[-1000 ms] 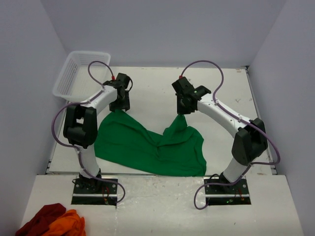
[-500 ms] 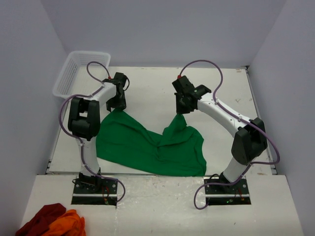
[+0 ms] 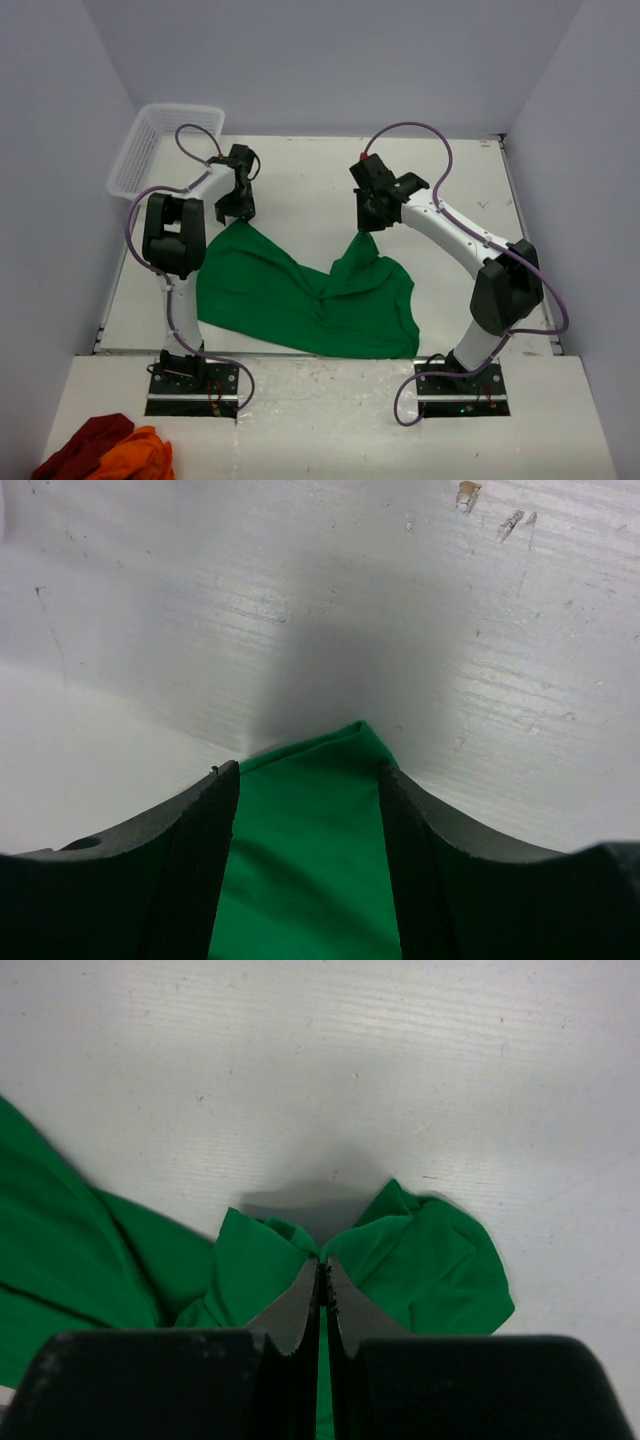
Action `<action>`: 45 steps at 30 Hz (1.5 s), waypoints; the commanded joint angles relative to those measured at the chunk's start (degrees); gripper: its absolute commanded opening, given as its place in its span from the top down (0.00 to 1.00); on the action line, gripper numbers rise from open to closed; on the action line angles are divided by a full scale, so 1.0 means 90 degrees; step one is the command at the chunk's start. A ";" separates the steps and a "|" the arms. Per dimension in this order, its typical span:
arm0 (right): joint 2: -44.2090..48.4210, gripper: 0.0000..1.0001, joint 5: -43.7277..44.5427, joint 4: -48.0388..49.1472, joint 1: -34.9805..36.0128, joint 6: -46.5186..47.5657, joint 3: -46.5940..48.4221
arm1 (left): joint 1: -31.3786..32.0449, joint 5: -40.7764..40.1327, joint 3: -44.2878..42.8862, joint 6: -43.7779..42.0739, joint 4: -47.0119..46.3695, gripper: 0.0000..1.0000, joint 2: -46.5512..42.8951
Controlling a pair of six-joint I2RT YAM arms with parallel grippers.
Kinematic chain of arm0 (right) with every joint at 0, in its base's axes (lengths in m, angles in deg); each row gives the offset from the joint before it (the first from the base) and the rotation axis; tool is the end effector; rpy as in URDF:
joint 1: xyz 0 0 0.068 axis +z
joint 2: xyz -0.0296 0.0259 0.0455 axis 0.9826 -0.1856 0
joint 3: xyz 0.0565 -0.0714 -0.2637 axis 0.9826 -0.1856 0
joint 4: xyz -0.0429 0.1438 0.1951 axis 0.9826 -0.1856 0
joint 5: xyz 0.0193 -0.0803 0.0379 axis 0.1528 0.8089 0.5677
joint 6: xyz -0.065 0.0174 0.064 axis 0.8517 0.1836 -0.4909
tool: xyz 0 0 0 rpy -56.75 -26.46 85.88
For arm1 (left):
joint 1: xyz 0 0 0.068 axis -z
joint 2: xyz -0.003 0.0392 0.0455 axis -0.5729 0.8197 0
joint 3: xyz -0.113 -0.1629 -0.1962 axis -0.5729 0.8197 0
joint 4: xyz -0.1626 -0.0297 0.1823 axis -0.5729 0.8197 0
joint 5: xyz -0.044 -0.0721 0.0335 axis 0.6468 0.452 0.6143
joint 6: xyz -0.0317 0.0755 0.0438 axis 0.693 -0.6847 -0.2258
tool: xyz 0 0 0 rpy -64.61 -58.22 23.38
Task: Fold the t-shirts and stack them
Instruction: Grap the side of the flattened tshirt furthest away from the robot with both arms
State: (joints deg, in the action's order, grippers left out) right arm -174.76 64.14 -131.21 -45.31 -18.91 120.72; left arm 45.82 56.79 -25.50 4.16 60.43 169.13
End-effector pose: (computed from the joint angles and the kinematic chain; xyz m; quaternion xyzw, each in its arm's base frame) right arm 0.3138 0.1929 0.2521 -0.0198 0.9632 0.0541 0.2624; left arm 0.4283 -0.0580 0.1340 -0.1451 0.9717 0.0983 0.1583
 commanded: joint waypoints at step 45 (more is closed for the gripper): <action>-0.0044 1.00 -0.0139 0.0003 -0.0028 0.0087 0.0288 | -0.0046 0.0602 0.0349 -0.0184 -0.0298 0.41 -0.0232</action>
State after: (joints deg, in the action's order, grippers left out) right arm -175.48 62.83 -131.28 -45.31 -18.89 120.96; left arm 45.56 60.27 -23.22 3.98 58.07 167.90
